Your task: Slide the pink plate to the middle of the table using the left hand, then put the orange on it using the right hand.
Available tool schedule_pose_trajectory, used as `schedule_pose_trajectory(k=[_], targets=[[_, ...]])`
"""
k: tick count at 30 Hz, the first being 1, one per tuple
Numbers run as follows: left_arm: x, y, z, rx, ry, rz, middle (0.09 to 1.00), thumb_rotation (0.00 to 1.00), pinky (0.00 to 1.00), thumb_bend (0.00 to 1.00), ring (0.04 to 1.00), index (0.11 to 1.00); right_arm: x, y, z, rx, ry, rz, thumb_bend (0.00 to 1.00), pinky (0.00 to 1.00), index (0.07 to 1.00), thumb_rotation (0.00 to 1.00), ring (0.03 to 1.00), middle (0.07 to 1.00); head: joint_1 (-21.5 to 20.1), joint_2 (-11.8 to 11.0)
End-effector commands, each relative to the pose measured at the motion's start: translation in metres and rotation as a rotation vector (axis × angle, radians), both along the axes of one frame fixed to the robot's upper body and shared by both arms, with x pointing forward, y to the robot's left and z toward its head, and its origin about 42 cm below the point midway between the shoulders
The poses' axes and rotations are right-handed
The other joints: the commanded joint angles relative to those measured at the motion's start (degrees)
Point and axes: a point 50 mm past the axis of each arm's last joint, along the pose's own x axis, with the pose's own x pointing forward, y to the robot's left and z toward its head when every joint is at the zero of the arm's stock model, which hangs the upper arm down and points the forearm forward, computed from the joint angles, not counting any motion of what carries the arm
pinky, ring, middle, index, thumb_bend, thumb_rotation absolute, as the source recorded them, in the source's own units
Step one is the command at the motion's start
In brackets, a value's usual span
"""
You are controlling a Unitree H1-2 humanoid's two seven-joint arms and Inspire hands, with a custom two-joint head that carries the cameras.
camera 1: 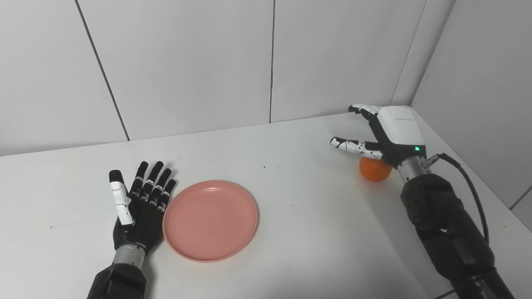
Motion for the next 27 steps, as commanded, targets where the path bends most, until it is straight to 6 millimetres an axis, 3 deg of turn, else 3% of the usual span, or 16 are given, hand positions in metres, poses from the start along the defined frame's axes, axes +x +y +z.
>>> schedule_pose_trajectory(k=[1, 14, 27], targets=[[-0.005, -0.001, -0.018, 0.01, 0.096, 0.003, 0.916, 0.74, 0.99, 0.87, 0.935, 0.973, 0.008, -0.007, 0.025, -0.019, -0.084, -0.007, 0.89, 0.78, 0.752, 1.0, 0.75, 0.759, 0.08, -0.02], [-0.006, 0.0, -0.017, 0.017, 0.094, 0.005, 0.916, 0.74, 0.98, 0.87, 0.925, 0.977, 0.015, -0.02, 0.008, -0.04, -0.033, -0.047, 0.88, 0.75, 0.758, 1.0, 0.751, 0.763, 0.14, 0.03], [-0.008, -0.003, -0.018, 0.023, 0.1, 0.004, 0.91, 0.75, 0.96, 0.86, 0.922, 0.972, 0.01, -0.017, -0.013, -0.043, 0.041, -0.062, 0.86, 0.76, 0.758, 0.99, 0.757, 0.762, 0.51, -0.23]])
